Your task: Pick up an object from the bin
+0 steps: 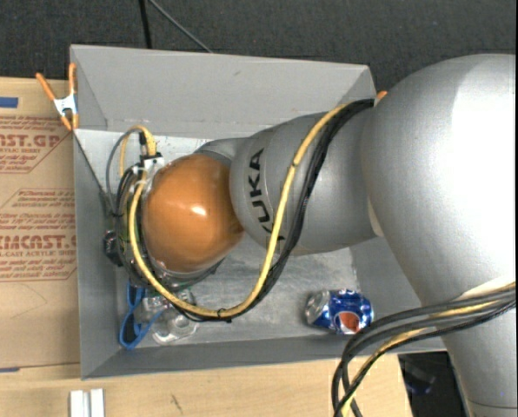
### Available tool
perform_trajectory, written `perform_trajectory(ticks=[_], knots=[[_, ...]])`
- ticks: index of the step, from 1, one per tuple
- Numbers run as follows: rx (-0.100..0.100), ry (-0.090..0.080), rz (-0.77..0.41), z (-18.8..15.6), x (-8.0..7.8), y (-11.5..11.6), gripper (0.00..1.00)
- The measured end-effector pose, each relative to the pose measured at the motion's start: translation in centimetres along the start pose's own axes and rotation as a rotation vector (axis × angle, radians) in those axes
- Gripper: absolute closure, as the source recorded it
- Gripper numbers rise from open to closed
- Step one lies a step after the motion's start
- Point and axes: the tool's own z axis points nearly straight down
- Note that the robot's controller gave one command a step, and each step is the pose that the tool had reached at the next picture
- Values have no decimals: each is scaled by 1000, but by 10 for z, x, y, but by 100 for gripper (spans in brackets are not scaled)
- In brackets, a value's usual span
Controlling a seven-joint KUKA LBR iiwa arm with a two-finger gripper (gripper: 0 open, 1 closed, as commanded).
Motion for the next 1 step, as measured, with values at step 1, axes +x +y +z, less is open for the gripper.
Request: perform_trajectory(ticks=[1], knots=[[14, -6, 37, -2, 31, 19, 100]])
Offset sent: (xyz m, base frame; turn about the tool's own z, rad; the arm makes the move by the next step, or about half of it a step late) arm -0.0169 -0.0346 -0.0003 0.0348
